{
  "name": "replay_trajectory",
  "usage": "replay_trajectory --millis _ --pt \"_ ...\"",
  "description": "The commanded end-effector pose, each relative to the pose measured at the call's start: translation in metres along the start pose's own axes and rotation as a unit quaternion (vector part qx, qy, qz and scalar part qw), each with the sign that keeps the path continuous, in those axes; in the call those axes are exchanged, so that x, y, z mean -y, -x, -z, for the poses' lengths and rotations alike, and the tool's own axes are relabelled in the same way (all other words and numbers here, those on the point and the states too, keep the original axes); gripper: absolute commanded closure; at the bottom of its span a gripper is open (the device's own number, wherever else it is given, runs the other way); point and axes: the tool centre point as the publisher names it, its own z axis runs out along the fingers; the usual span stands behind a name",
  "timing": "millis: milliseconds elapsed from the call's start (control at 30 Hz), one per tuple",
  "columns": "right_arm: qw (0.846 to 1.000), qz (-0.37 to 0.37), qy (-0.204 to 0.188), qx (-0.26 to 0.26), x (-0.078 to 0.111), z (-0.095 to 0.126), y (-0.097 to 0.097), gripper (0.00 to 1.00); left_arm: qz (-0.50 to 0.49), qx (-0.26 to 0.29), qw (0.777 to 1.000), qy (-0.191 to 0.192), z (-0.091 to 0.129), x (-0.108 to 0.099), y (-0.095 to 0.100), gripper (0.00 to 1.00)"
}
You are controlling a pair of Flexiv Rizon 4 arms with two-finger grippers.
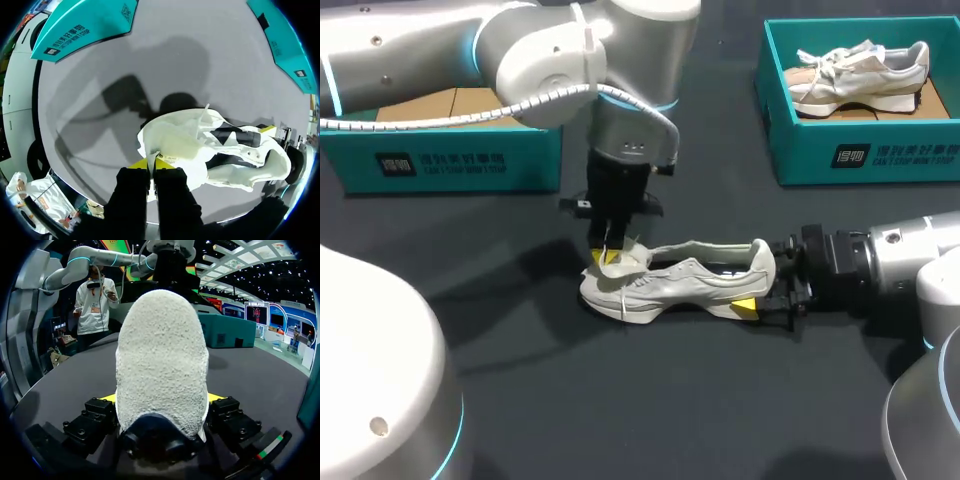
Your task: Take the shoe out of the shoebox, open the shoe tongue, remove and reinsert the insole, then place the shoe into the shoebox
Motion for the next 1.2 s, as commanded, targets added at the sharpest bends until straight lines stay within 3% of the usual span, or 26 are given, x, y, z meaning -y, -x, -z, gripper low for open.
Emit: replay_trajectory --millis 33,100,267,400,533,800,1067,1200 --pt "1.000 -0.001 -0.003 0.000 0.003 0.000 0.000 1.00 0.005 0.015 1.000 0.005 -0.016 0.005 0.003 0.87" --pt "1.000 -0.001 -0.003 0.000 0.003 0.000 0.000 1.00 0.005 0.024 1.000 0.006 -0.019 0.006 0.005 0.83" --pt "1.000 -0.001 -0.003 0.000 0.003 0.000 0.000 1.00 0.007 0.042 0.999 -0.003 -0.028 0.008 0.011 0.59" --pt "1.000 -0.001 -0.003 0.000 0.003 0.000 0.000 1.00 0.005 0.039 0.999 -0.002 -0.021 0.008 0.019 0.35" --pt "1.000 -0.001 -0.003 0.000 0.003 0.000 0.000 1.00 -0.007 0.016 1.000 -0.008 -0.003 0.005 0.028 0.26" --pt "1.000 -0.001 -0.003 0.000 0.003 0.000 0.000 1.00 -0.058 -0.063 0.996 -0.014 0.053 0.001 0.029 0.28" --pt "1.000 -0.001 -0.003 0.000 0.003 0.000 0.000 1.00 -0.164 -0.123 0.978 -0.030 0.105 -0.006 0.002 0.35" --pt "1.000 -0.001 -0.003 0.000 0.003 0.000 0.000 1.00 -0.261 -0.126 0.957 -0.027 0.119 -0.015 -0.013 0.68"
